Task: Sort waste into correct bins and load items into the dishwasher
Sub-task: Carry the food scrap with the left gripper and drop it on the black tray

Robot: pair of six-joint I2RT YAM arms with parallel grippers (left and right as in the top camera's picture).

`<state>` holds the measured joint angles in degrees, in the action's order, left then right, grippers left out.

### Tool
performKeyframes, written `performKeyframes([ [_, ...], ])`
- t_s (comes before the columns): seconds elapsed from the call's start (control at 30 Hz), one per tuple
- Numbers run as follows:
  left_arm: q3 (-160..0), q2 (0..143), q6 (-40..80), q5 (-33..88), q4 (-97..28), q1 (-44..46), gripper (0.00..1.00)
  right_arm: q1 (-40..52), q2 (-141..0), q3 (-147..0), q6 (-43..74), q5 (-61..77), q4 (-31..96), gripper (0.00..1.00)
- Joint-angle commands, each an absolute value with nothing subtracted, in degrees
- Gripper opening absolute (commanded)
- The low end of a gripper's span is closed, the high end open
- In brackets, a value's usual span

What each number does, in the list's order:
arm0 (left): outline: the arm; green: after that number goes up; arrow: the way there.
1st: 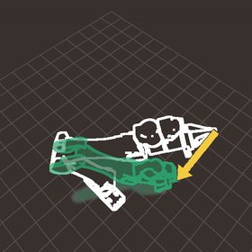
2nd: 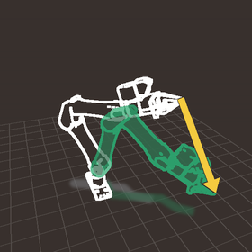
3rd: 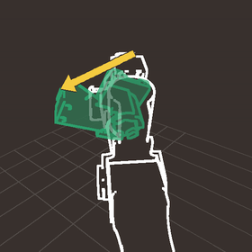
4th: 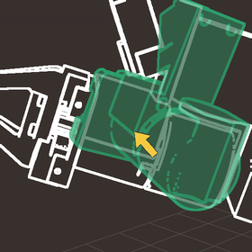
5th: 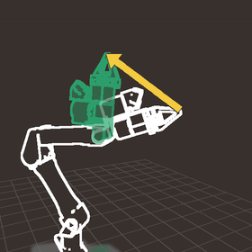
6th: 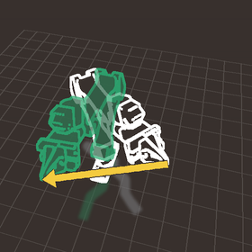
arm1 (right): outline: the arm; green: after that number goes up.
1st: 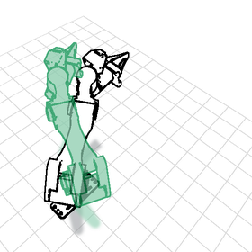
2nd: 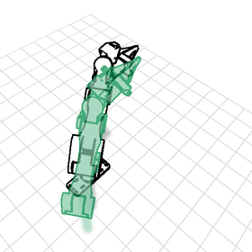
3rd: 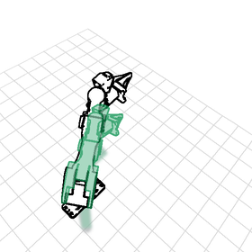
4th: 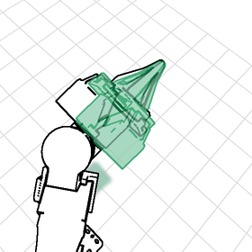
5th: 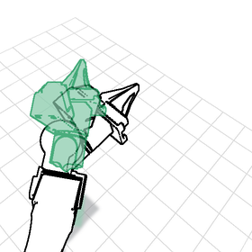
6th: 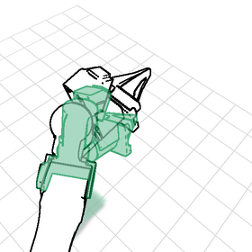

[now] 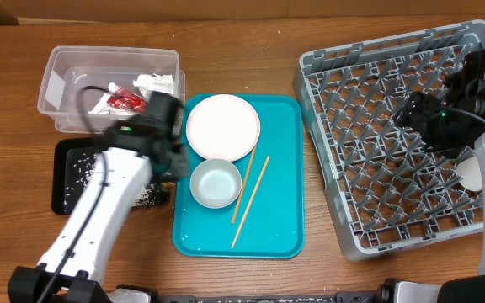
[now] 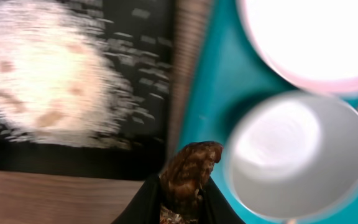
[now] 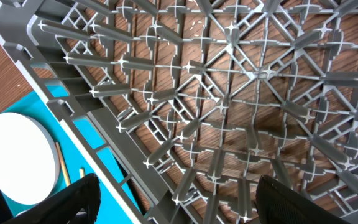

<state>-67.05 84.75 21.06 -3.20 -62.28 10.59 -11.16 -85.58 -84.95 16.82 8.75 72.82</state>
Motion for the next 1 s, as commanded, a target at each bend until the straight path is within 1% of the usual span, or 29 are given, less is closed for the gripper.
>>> performKeyframes([
  [0.0, -68.1, 83.9, 21.9, -4.1, -60.6, 1.5, 0.04, -10.9, -85.4, -84.9, 16.4, 9.1, 72.6, 0.82],
  [0.17, -68.0, 84.5, 21.8, -5.7, -56.8, -7.4, 0.04, -10.9, -85.4, -84.9, 16.4, 9.1, 72.6, 0.82],
  [0.33, -68.0, 87.0, 21.8, -9.8, -53.0, -12.5, 0.04, -10.9, -85.4, -84.9, 16.4, 9.1, 72.8, 0.82],
  [0.47, -68.0, 90.5, 21.2, -11.5, -50.2, -14.3, 0.05, -10.9, -85.4, -84.9, 16.4, 9.1, 73.0, 0.82],
  [0.77, -68.0, 100.4, 20.5, -14.4, -47.9, -15.1, 0.06, -10.9, -85.4, -84.9, 16.3, 9.1, 73.3, 0.82],
  [0.87, -68.0, 103.0, 20.6, -14.3, -48.0, -15.1, 0.13, -10.9, -85.4, -84.9, 16.3, 9.1, 73.4, 0.82],
  [0.97, -68.0, 105.1, 20.6, -14.3, -48.1, -15.1, 0.13, -10.9, -85.4, -84.9, 16.2, 9.1, 73.4, 0.82],
])
